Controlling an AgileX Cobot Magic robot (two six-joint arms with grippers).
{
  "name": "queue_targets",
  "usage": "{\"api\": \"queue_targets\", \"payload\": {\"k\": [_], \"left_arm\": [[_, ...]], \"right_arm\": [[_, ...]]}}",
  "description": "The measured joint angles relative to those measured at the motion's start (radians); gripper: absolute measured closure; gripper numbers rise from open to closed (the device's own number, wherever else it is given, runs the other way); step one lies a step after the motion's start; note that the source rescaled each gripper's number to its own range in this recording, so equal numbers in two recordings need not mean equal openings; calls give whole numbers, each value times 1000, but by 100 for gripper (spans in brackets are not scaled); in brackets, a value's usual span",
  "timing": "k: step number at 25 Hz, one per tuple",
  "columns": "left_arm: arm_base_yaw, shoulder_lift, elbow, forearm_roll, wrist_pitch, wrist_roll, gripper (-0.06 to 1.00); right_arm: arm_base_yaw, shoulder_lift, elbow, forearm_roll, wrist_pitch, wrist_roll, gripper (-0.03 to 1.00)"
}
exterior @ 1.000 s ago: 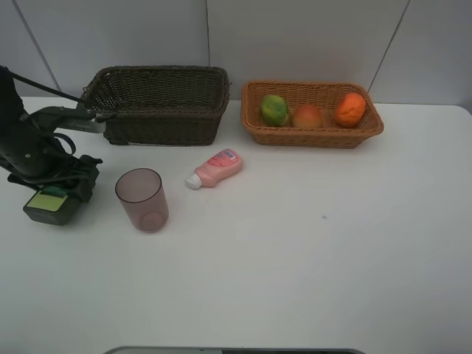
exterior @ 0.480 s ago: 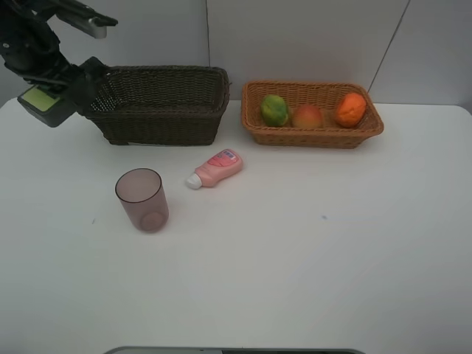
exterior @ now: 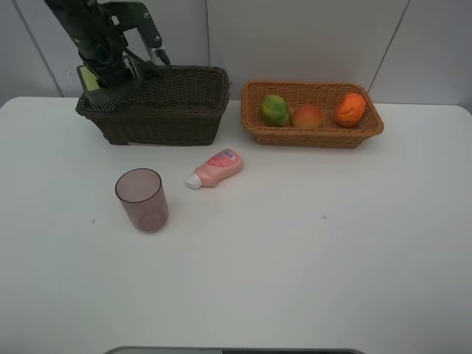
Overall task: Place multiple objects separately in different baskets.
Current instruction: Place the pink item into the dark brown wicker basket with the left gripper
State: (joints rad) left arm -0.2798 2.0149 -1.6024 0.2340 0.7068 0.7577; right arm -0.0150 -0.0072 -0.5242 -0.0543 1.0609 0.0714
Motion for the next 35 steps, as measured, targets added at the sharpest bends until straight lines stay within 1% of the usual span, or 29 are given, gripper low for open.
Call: {"api": "queue_targets", "payload": {"k": [3,6,10,14,21,35], "left_arm": [[-30,51,-58,37,-33,1,15],[-46,94,-82,45,-100,1,15],[-55,136,-82,25,-205,2,15],[-55,169,-82,6,-269,2,15],[-56,211,-82,-51,-282,2,15],[-56,218,-82,-64,-268,1,14]], "right_arm": [[0,0,0,0,0,0,19],[0,0,0,0,0,0,19],[0,0,0,0,0,0,19],[0,0,0,0,0,0,19],[0,0,0,0,0,0,19],[0,0,0,0,0,0,19]]}}
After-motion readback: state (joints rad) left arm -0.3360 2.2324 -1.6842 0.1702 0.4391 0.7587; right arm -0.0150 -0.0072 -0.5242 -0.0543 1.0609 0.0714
